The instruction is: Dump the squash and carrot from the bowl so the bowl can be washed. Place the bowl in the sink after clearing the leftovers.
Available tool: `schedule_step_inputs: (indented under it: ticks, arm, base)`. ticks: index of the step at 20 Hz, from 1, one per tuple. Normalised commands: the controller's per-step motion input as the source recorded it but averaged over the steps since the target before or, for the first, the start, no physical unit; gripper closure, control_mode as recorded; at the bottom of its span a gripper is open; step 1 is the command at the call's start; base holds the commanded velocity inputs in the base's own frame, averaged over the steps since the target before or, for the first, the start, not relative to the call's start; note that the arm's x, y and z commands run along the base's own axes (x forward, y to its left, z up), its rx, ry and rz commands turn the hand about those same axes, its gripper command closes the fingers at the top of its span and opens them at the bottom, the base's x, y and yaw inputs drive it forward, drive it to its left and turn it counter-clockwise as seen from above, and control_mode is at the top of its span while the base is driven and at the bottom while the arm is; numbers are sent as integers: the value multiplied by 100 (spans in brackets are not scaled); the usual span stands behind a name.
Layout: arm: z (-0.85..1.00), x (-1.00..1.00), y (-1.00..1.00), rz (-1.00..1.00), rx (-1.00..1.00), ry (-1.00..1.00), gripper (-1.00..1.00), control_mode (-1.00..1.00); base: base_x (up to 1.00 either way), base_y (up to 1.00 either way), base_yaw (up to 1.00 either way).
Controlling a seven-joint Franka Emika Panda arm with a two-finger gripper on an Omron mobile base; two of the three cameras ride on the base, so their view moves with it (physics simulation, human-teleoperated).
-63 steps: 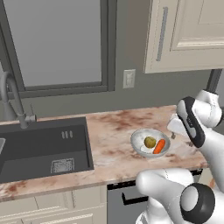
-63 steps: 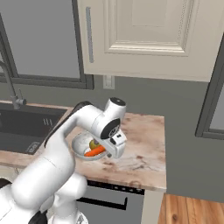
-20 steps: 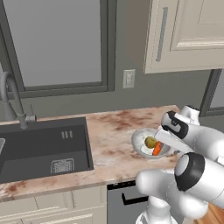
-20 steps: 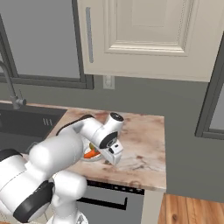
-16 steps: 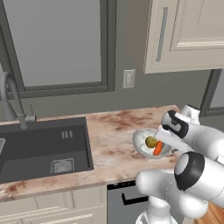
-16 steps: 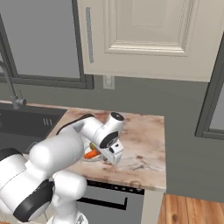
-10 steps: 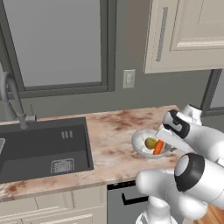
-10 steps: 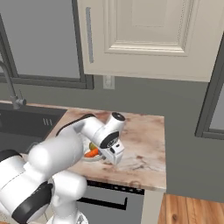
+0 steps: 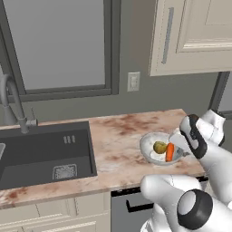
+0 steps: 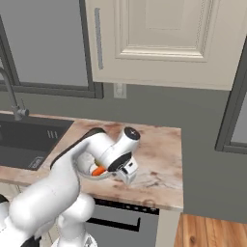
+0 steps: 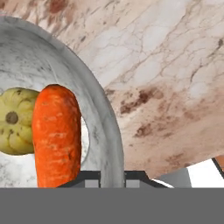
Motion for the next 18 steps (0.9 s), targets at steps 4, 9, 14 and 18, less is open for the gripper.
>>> schedule_step_inputs:
  ticks: [4, 9, 14, 18]
  arm:
    - [86, -56, 13, -6, 3, -18, 100, -100]
    - [100, -54, 18, -9, 3, -5, 100, -100]
    - [93, -55, 0, 0, 19, 12, 100, -100]
    - [31, 2, 0, 0, 18, 31, 100, -100]
  base:
    - [0, 0, 0]
    - [0, 0, 0]
    - [0, 0, 0]
    - [0, 0, 0]
